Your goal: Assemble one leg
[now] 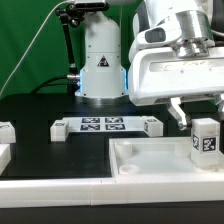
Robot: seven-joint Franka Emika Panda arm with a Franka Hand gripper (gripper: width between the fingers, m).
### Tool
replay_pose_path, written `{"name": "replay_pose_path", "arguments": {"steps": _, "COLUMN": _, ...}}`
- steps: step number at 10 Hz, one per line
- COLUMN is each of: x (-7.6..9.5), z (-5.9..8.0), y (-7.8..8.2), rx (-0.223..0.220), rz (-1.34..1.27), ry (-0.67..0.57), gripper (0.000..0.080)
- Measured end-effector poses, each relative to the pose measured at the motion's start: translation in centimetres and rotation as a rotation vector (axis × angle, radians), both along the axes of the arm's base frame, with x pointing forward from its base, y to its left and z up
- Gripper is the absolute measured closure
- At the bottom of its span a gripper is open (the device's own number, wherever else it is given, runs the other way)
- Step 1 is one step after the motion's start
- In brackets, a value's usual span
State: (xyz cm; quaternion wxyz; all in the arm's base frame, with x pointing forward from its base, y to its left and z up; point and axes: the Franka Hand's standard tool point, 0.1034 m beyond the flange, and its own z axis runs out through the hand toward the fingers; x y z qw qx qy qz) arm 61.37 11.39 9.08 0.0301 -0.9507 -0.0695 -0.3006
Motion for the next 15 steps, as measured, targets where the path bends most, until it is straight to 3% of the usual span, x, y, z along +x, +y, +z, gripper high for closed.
{"name": "replay_pose_path", "arguments": {"steps": 1, "x": 0.0, "z": 0.0, "y": 0.0, "rx": 0.0, "rz": 0.0, "ry": 0.001, "gripper": 0.0209}}
{"name": "replay_pose_path", "arguments": {"steps": 3, "x": 0.0, "z": 0.0, "y": 0.0, "rx": 0.0, "rz": 0.0, "ry": 0.001, "gripper": 0.0161}}
{"name": "replay_pose_path", "arguments": {"steps": 7, "x": 0.0, "z": 0.1, "y": 0.0, "rx": 0.001, "rz": -0.002, "ry": 0.009, "gripper": 0.0151}}
{"name": "replay_pose_path", "arguments": {"steps": 9, "x": 0.4, "z": 2.2, "y": 0.0, "rx": 0.007, "rz": -0.006, "ry": 0.013, "gripper": 0.0151}}
{"name": "replay_pose_path", "arguments": {"steps": 10, "x": 0.5, "z": 2.4, "y": -0.2, "rx": 0.005, "rz": -0.005, "ry": 0.025, "gripper": 0.0151}}
{"name": "replay_pose_path", "arguments": {"steps": 13, "x": 0.3, "z": 1.9, "y": 0.0, "rx": 0.004, "rz": 0.0, "ry": 0.075, "gripper": 0.0151}}
{"name": "replay_pose_path", "arguments": {"steps": 15, "x": 0.3, "z": 1.0, "y": 0.0, "rx": 0.001, "rz": 0.008, "ry": 0.226, "gripper": 0.0151}}
